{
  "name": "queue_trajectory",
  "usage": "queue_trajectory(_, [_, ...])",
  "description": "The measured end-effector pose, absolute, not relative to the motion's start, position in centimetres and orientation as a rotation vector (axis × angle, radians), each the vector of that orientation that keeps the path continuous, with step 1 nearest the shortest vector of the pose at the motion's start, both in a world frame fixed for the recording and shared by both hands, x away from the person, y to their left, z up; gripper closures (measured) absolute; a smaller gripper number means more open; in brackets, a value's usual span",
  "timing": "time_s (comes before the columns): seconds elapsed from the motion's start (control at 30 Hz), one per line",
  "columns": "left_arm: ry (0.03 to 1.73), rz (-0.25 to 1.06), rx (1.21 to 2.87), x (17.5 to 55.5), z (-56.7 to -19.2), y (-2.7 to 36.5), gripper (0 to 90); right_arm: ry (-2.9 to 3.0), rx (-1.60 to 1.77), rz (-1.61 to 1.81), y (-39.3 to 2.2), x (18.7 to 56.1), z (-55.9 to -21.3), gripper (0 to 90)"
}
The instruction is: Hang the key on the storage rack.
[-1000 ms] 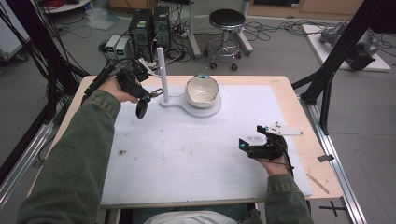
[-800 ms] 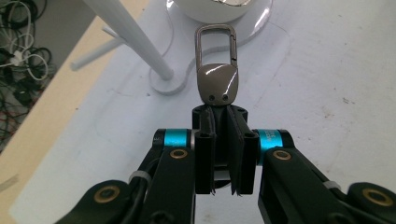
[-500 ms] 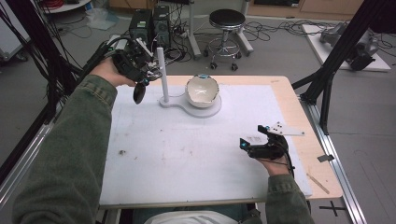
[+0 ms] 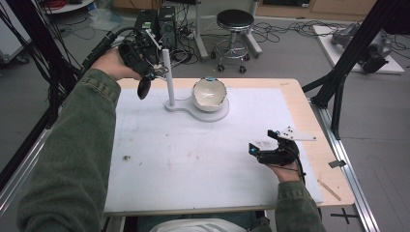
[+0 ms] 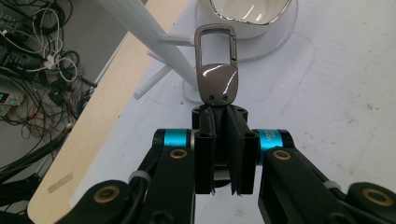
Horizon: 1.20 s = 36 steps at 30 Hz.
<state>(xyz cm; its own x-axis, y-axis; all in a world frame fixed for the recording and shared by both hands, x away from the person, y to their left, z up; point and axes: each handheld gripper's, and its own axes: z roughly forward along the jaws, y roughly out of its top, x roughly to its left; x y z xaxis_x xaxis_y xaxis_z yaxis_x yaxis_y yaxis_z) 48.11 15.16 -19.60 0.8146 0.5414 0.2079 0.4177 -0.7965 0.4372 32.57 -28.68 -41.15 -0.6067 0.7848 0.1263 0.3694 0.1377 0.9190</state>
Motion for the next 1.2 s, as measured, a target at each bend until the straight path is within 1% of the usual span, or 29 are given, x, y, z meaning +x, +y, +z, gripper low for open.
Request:
queue_trajectory(0.17, [0.747, 0.439, 2.595, 49.1, -19.9, 15.5, 81.8, 2.044, 1.111, 1.463, -28.7, 32.6, -41.2, 0.5])
queue_trajectory(0.4, [0.76, 0.413, 2.608, 50.0, -20.9, 15.2, 81.8, 2.044, 1.113, 1.458, -28.8, 32.5, -41.3, 0.5])
queue_trajectory(0.53, [0.774, 0.357, 2.624, 50.3, -21.4, 15.1, 81.5, 2.041, 1.114, 1.458, -28.9, 32.5, -41.3, 0.5])
queue_trajectory(0.9, [0.793, 0.369, 2.643, 50.7, -22.0, 14.9, 81.4, 2.046, 1.114, 1.457, -28.9, 32.5, -41.3, 0.5])
queue_trajectory(1.2, [0.805, 0.405, 2.669, 50.7, -22.7, 14.3, 80.7, 2.056, 1.106, 1.454, -28.9, 32.6, -41.4, 0.5])
